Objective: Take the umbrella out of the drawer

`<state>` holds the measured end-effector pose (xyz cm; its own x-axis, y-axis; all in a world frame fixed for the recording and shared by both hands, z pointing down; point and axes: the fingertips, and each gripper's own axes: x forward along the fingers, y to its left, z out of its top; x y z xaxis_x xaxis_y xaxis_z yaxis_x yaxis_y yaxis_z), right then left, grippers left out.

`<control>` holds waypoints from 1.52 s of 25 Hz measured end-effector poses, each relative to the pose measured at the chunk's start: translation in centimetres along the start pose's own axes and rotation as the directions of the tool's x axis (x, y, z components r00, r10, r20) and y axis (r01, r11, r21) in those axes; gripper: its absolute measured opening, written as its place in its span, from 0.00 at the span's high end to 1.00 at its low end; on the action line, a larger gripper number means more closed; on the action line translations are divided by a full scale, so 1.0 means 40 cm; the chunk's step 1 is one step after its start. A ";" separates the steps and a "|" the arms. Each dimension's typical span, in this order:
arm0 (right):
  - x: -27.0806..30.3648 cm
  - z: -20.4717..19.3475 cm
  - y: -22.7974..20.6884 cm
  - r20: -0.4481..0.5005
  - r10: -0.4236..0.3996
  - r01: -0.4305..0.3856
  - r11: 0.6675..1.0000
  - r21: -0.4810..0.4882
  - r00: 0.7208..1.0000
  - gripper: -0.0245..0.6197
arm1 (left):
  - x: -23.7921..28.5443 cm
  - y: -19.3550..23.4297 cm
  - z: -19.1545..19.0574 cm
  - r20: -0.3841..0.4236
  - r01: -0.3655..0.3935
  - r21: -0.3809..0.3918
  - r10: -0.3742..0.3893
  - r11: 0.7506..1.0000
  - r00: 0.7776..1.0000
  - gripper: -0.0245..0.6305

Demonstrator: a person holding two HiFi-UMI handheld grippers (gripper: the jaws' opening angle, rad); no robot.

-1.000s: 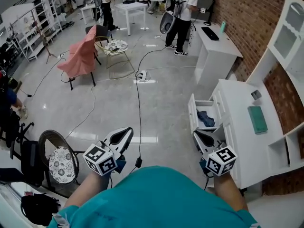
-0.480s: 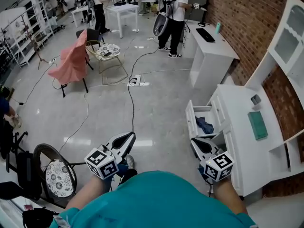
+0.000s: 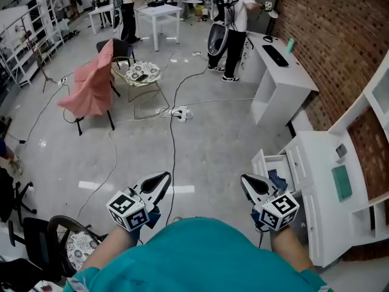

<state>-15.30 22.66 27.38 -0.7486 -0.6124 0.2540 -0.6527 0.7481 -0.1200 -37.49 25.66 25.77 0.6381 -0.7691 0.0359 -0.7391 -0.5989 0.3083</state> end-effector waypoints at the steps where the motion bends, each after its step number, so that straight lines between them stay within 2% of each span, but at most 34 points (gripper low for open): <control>1: 0.040 0.017 -0.004 0.001 -0.001 0.001 1.000 0.000 1.000 0.93 | 0.004 0.038 0.016 0.000 0.000 -0.003 0.000 1.000 1.000 0.94; 9: 0.246 0.098 -0.060 -0.005 -0.017 0.017 1.000 0.011 1.000 0.93 | 0.053 0.251 0.092 -0.009 0.010 -0.012 -0.010 1.000 1.000 0.94; 17: 0.342 0.097 -0.203 -0.048 -0.004 0.006 0.999 0.044 0.999 0.93 | 0.180 0.344 0.104 -0.034 -0.011 -0.032 0.010 0.999 0.999 0.94; 22: 0.363 0.073 -0.384 -0.058 0.054 -0.051 0.997 0.064 0.997 0.93 | 0.340 0.346 0.082 -0.049 -0.065 -0.012 0.064 0.998 0.997 0.94; 25: 0.372 0.080 -0.521 -0.063 0.130 -0.126 0.991 0.054 0.990 0.93 | 0.458 0.337 0.072 -0.039 -0.140 0.004 0.140 0.990 0.989 0.94; 29: 0.395 0.078 -0.663 -0.115 0.229 -0.226 0.973 0.041 0.967 0.93 | 0.575 0.324 0.042 -0.029 -0.247 -0.063 0.245 0.967 0.969 0.94; 34: 0.465 0.108 -0.736 -0.086 0.287 -0.285 0.958 0.037 0.954 0.93 | 0.633 0.346 0.054 -0.026 -0.306 -0.092 0.305 0.948 0.952 0.94; 38: 0.533 0.118 -0.726 -0.046 0.281 -0.278 0.959 0.058 0.959 0.93 | 0.637 0.387 0.040 -0.054 -0.289 -0.078 0.286 0.954 0.957 0.94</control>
<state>-12.86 -13.34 31.74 -0.8954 -0.3654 0.2543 -0.4245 0.8727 -0.2410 -33.00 -3.55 29.93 0.4111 -0.8950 0.1733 -0.8730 -0.3317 0.3576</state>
